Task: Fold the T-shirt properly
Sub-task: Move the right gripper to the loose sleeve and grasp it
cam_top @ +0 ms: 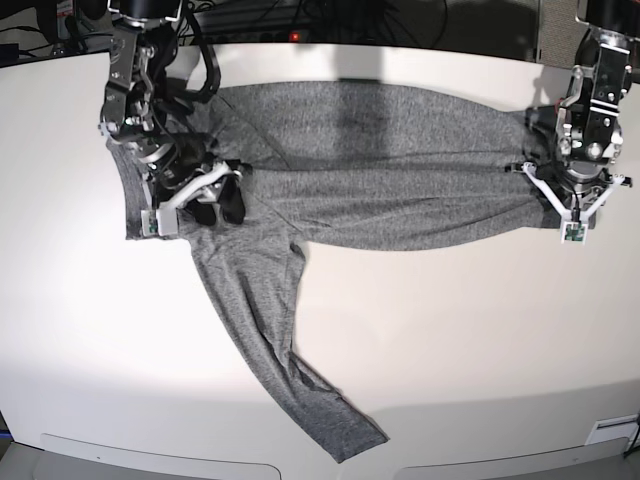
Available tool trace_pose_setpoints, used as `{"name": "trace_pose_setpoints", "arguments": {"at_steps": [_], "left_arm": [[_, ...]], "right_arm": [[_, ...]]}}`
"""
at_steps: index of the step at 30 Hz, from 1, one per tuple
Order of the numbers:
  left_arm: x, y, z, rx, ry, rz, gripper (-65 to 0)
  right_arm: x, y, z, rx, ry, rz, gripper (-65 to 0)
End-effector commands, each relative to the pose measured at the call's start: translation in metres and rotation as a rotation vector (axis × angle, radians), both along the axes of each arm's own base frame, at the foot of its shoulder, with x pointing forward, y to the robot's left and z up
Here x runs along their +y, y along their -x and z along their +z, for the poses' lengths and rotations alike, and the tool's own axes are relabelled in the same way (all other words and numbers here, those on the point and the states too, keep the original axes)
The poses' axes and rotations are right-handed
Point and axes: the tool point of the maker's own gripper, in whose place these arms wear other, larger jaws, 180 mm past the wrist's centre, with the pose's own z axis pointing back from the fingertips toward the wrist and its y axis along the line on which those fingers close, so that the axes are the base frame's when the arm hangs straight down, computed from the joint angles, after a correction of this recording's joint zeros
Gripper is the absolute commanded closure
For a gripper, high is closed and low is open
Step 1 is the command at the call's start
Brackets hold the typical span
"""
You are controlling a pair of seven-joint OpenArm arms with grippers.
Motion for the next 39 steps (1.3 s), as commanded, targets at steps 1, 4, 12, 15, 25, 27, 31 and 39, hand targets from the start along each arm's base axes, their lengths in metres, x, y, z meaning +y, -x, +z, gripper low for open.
{"name": "trace_pose_setpoints", "arguments": {"at_steps": [1, 4, 12, 15, 25, 27, 31, 39], "left_arm": [[0.003, 0.020, -0.013, 0.102, 0.009, 0.012, -19.6], [-0.005, 0.008, -0.009, 0.080, 0.032, 0.000, -19.6], [-0.009, -0.011, 0.001, 0.072, 0.033, 0.011, -19.6], [-0.008, -0.009, 0.002, 0.084, 0.030, 0.013, -19.6], [-0.035, -0.043, 0.058, -0.079, 0.050, -0.060, -19.6], [-0.041, -0.054, 0.076, -0.134, 0.055, -0.079, -19.6], [-0.051, -0.075, 0.111, -0.232, 0.059, -0.108, -19.6], [-0.044, -0.071, 0.114, -0.217, -0.005, -0.103, -19.6]], "right_arm": [[-0.003, -0.006, -0.001, 0.014, 0.023, 0.005, -31.2], [-0.004, -0.023, -0.001, 0.012, 0.031, 0.007, -31.2], [0.004, -0.037, 0.002, 0.024, -0.007, 0.042, -31.2], [0.010, -0.041, 0.019, -0.019, -0.045, 0.056, -31.2], [0.012, -0.086, 0.135, -0.319, 0.023, 0.094, -31.2], [0.011, -0.105, 0.148, -0.354, 0.044, 0.088, -31.2], [0.007, -0.153, 0.159, -0.387, 0.030, 0.060, -31.2], [0.018, -0.227, 0.134, -0.241, -0.002, 0.063, -31.2]]}}
